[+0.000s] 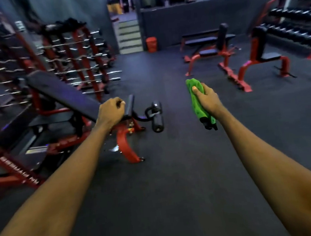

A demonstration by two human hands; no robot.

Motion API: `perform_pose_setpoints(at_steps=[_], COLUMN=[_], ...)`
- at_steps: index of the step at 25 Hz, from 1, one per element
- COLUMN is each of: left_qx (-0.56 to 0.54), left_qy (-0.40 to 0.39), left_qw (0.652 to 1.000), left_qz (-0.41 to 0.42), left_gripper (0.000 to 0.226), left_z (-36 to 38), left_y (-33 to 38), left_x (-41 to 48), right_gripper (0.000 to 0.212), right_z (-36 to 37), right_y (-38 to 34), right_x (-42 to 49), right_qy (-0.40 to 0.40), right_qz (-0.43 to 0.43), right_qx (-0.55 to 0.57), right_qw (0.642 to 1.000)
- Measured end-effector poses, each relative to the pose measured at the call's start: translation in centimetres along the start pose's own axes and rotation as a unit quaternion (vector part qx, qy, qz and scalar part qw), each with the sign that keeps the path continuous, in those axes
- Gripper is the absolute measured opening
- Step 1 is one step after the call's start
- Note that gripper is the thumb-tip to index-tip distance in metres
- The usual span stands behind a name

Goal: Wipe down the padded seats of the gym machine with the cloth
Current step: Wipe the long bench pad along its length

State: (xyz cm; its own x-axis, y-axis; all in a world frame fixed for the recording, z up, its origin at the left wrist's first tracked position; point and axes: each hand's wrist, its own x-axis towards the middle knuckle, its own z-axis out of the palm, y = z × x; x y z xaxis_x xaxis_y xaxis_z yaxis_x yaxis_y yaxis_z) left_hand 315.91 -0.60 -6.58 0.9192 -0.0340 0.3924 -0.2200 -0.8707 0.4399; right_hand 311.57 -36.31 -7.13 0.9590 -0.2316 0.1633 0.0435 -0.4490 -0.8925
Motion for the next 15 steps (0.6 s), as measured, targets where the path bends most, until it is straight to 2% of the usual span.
perform_pose_setpoints(at_steps=[6, 15], left_qx=[0.042, 0.036], left_qy=[0.027, 0.071], left_qw=[0.996, 0.991], left_qz=[-0.075, -0.109], left_gripper=[0.026, 0.024], left_z=[-3.5, -6.3], left_y=[-9.7, -20.6], left_x=[1.8, 12.8], right_gripper=[0.045, 0.046], right_z=[10.7, 24.5], right_y=[-3.1, -8.9], right_x=[5.1, 17.2], right_qy=[-0.078, -0.121], right_qz=[-0.043, -0.081], right_qx=[-0.006, -0.02], right_qw=[0.996, 0.989])
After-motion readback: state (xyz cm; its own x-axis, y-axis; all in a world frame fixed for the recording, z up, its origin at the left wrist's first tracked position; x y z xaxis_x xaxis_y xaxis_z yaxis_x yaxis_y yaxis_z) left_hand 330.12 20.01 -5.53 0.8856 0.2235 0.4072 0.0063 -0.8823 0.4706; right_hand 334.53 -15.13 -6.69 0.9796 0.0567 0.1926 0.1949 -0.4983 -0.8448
